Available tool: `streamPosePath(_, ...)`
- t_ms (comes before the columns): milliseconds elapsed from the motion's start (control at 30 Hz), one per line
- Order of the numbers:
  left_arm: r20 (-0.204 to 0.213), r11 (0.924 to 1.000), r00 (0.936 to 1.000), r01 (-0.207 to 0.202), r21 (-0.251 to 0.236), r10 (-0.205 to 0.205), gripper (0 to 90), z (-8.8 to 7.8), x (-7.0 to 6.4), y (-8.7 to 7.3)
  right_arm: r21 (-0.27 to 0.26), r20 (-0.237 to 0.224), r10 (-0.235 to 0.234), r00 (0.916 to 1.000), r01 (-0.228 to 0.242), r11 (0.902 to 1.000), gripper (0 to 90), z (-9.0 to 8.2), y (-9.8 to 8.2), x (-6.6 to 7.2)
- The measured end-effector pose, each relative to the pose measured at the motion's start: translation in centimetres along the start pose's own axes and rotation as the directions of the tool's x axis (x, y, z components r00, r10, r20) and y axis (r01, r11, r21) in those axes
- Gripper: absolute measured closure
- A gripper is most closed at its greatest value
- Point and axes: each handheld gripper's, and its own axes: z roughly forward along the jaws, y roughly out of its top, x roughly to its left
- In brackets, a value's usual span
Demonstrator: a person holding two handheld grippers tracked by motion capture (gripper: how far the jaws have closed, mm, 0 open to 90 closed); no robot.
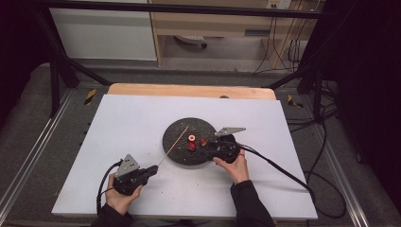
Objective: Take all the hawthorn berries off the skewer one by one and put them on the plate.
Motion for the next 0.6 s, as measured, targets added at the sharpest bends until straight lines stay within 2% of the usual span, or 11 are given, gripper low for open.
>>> streamPosePath(167, -0.009, 1.0000, 0.9999, 0.009, 0.001, -0.009, 88.3, 0.1, -0.1, 0.6, -0.032, 0.011, -0.006, 0.9999, 0.006, 0.9995, 20.7, -1.7, -0.4, 0.0)
streamPosePath(267, -0.011, 0.9997, 0.9998, 0.017, 0.014, -0.017, 88.3, 0.4, 0.1, 1.1, -0.023, 0.037, -0.007, 0.9993, 0.008, 0.9997, 12.0, -2.7, -1.0, -0.3)
streamPosePath(367, -0.016, 0.9994, 0.9995, 0.028, 0.020, -0.028, 88.2, 0.7, 0.3, 1.8, -0.026, 0.063, -0.011, 0.9980, 0.013, 0.9996, 7.1, -3.7, -1.8, -0.6)
streamPosePath(600, -0.029, 0.9991, 0.9989, 0.037, 0.023, -0.036, 88.2, 1.4, 0.7, 3.8, -0.040, 0.104, 0.013, 0.9944, -0.009, 0.9992, 0.7, -5.8, -4.4, -1.6)
